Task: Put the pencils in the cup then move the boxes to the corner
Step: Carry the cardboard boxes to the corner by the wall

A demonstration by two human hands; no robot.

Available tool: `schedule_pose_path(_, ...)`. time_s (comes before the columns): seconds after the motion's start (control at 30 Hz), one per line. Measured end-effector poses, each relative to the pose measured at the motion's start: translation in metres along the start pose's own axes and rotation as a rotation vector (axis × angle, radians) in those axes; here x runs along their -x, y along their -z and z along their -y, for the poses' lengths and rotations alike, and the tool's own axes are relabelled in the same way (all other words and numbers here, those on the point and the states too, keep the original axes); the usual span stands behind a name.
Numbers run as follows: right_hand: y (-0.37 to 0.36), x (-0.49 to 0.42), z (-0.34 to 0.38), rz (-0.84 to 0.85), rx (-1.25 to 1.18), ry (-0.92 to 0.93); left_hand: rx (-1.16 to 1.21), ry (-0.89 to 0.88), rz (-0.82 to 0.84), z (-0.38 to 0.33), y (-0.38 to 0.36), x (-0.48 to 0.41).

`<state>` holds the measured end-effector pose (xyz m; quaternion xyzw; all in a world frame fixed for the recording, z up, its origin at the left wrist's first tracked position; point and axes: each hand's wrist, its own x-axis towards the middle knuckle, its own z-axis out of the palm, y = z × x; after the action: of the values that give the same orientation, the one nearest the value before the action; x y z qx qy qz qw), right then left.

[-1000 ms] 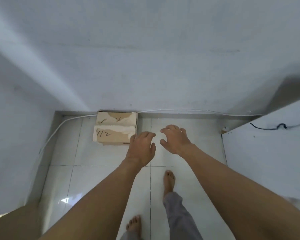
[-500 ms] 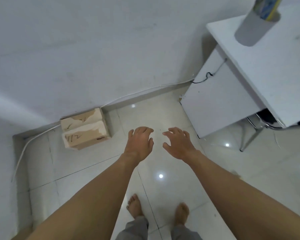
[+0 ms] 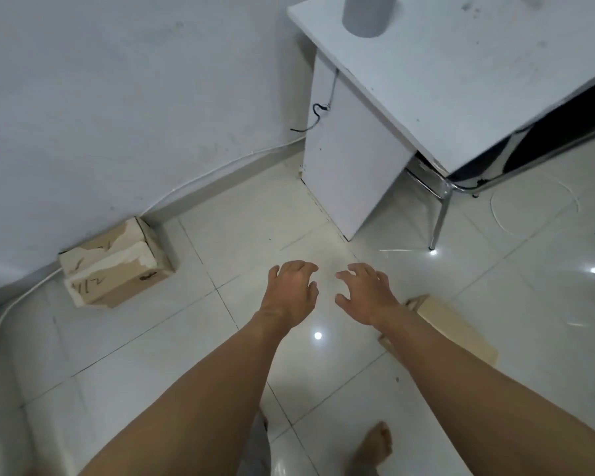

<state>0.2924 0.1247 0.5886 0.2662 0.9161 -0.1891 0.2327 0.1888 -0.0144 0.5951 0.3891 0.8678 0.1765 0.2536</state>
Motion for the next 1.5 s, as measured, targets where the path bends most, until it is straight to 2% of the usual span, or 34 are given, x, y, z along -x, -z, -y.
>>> schedule_pose_path(0.2, -0.031, 0.037, -0.102, 0.01, 0.006, -0.069, 0.012, -0.009, 0.036, -0.075, -0.066, -0.002)
schedule_pose_path(0.27, -0.043, 0.042, -0.136, 0.023, -0.018, -0.137, 0.008, -0.046, 0.062, -0.098, -0.091, -0.008)
schedule_pose_path(0.37, -0.065, 0.045, -0.173, -0.045, -0.079, -0.239, -0.007, -0.097, 0.127, -0.118, -0.129, -0.024)
schedule_pose_path(0.57, -0.143, 0.054, -0.248, -0.1, -0.204, -0.43, -0.017, -0.171, 0.262, -0.145, -0.223, -0.055)
schedule_pose_path(0.8, -0.23, 0.042, -0.331, -0.166, -0.303, -0.582, 0.013, -0.224, 0.314, -0.157, -0.328, -0.091)
schedule_pose_path(1.03, -0.328, 0.034, -0.405, -0.225, -0.365, -0.736, 0.135, -0.104, 0.386, -0.149, -0.438, -0.118)
schedule_pose_path(1.17, -0.385, 0.02, -0.434, -0.27, -0.35, -0.767, 0.157, -0.083, 0.393, -0.139, -0.508, -0.139)
schedule_pose_path(1.33, -0.436, -0.011, -0.47, -0.372, -0.381, -0.834, 0.015, -0.128, 0.301, -0.132, -0.576, -0.172)
schedule_pose_path(1.5, -0.467, -0.027, -0.509, -0.513, -0.367, -0.925, 0.003, -0.18, 0.248, -0.117, -0.627, -0.203)
